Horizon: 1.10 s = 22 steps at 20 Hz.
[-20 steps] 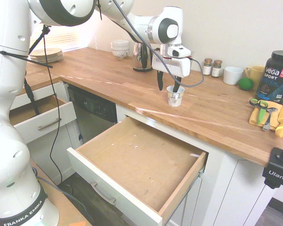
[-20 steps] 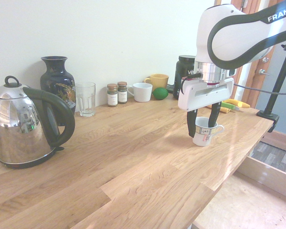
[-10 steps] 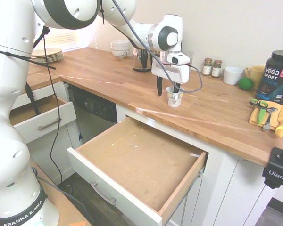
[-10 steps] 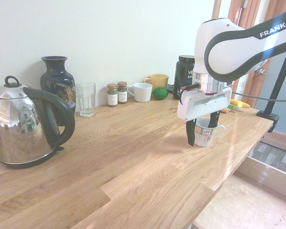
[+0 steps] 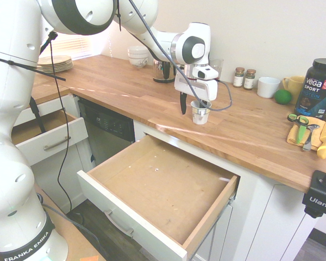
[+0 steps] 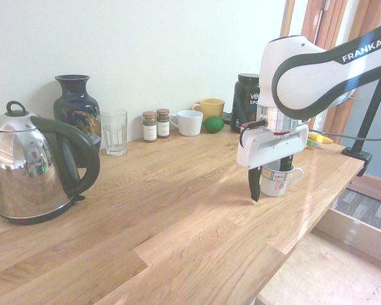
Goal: Put mug in the drawer
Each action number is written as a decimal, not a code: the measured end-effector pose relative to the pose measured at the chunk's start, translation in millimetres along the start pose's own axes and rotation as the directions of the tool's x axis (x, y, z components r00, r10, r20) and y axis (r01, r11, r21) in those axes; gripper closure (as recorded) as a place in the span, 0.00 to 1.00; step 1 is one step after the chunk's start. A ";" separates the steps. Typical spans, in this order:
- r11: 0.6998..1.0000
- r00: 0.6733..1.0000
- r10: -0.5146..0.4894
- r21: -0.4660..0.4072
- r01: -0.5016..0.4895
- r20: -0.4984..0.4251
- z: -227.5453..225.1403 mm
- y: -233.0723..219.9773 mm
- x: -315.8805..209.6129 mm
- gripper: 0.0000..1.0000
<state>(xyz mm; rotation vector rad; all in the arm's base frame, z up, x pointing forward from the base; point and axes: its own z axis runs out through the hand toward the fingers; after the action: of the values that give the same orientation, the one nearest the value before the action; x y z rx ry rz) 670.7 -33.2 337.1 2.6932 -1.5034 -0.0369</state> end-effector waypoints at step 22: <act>1.000 1.000 0.013 0.006 -0.013 -0.004 -0.5 3.1 5.8 1.00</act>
<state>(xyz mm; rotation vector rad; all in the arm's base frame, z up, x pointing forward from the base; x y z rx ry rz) 671.2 -39.7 337.9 2.6863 -1.5218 -0.0264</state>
